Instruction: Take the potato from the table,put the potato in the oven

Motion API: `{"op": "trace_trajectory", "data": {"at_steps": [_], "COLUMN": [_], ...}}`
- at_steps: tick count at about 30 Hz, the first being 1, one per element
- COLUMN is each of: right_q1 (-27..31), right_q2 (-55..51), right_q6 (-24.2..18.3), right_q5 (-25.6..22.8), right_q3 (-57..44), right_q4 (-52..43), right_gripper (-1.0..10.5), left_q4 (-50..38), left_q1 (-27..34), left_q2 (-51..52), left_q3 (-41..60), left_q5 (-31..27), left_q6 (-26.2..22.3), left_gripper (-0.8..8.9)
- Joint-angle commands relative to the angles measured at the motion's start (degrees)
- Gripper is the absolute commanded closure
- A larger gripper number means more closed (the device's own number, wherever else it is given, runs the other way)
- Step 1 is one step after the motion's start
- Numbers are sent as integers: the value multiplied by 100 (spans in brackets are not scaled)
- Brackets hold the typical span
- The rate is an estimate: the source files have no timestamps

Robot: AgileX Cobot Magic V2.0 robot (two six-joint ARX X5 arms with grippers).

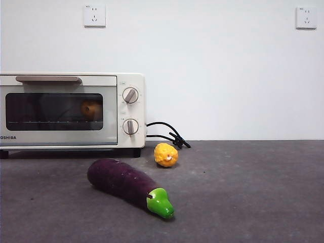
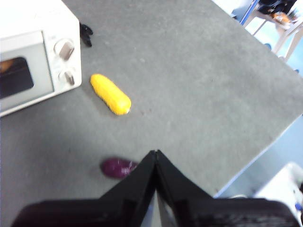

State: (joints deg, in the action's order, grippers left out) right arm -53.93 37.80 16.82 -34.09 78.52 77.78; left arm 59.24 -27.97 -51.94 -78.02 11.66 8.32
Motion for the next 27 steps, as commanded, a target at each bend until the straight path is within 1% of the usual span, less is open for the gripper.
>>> {"op": "trace_trajectory", "data": {"at_steps": [1, 4, 5, 8, 13, 22, 25, 26, 27], "right_q1": [-7, -7, -7, -7, -7, -7, -7, -7, -7], "right_q2": [-11, -11, -11, -9, -9, -9, -9, -9, -9], "right_q6": [-177, -205, -205, -203, -203, -203, -203, -203, -203], "right_q5": [-2, -17, -50, -162, -164, -164, -164, -164, -164], "right_q3": [-39, -39, -39, -37, -37, -37, -37, -37, -37], "right_q4": [146, 146, 146, 144, 144, 146, 144, 144, 144], "right_gripper": [915, 915, 914, 914, 914, 914, 914, 914, 914], "left_q4": [380, 684, 752, 850, 844, 841, 844, 826, 798], "left_q1": [-479, -796, -841, -885, -883, -881, -752, -654, -492], "left_q2": [304, 610, 684, 866, 892, 472, 387, 387, 396], "left_q3": [9, 9, 9, 7, 4, 4, 4, 4, 4], "left_q5": [-608, -1150, -1191, -1147, -1185, -1172, -1169, -1250, -1390], "left_q6": [452, 542, 546, 544, 542, 542, 520, 125, -492], "left_gripper": [821, 821, 820, 816, 816, 816, 816, 816, 816]}}
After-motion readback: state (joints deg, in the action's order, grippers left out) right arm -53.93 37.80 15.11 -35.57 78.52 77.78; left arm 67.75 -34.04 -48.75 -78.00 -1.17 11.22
